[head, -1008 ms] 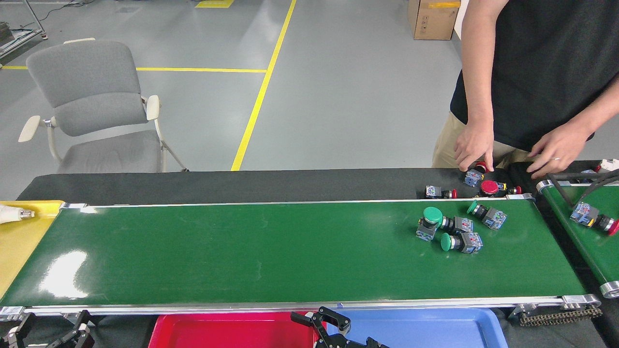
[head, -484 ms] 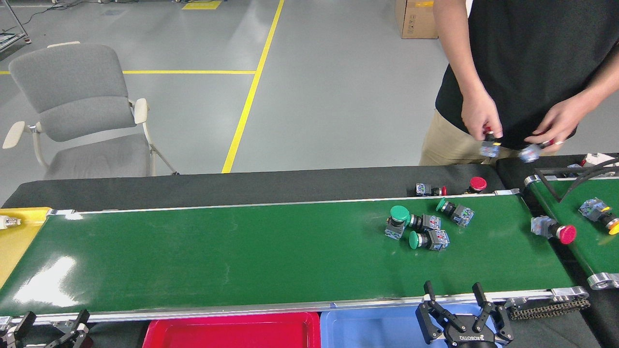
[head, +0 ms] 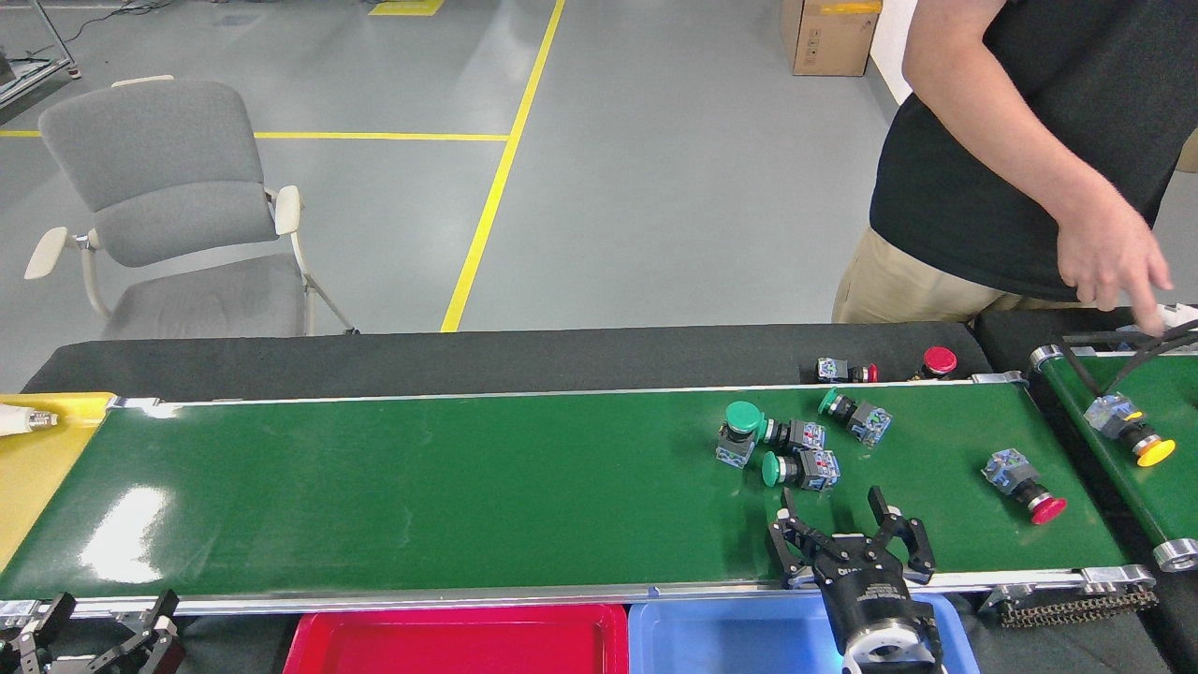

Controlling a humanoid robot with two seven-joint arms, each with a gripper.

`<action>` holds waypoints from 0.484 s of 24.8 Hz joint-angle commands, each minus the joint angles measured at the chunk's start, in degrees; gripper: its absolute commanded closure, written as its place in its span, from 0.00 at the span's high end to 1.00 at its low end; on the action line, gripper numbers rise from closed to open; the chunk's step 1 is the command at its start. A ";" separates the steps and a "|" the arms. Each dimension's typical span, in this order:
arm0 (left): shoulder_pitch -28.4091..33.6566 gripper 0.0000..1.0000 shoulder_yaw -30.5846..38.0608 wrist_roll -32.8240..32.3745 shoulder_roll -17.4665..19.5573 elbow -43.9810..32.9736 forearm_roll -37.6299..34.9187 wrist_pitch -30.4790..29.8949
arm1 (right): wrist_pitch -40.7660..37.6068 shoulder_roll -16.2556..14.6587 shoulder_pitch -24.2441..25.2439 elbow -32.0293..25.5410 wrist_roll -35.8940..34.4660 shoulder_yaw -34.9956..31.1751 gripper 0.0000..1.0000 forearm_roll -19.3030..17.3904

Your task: Pick switch part from conveyor to tray

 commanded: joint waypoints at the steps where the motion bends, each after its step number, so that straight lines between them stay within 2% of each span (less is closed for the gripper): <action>1: -0.29 1.00 0.26 0.35 0.44 -0.42 -0.16 -0.06 | 0.14 0.30 -2.19 1.37 0.19 0.83 0.98 0.13; 4: -0.38 1.00 0.17 0.35 0.44 -0.51 -0.16 -0.06 | 0.14 0.83 -4.12 3.75 0.19 1.09 0.98 0.13; 10: -0.29 1.00 0.08 0.35 0.44 -0.51 -0.25 -0.06 | 0.14 4.17 -9.66 9.90 0.19 1.53 0.97 0.22; 11: -0.38 1.00 0.08 0.35 0.44 -0.51 -0.16 -0.06 | 0.14 4.35 -10.63 11.13 0.19 2.50 0.94 0.30; 12: -0.29 1.00 0.08 0.35 0.44 -0.51 -0.16 -0.06 | 0.23 4.35 -11.42 12.36 0.19 3.55 0.84 0.74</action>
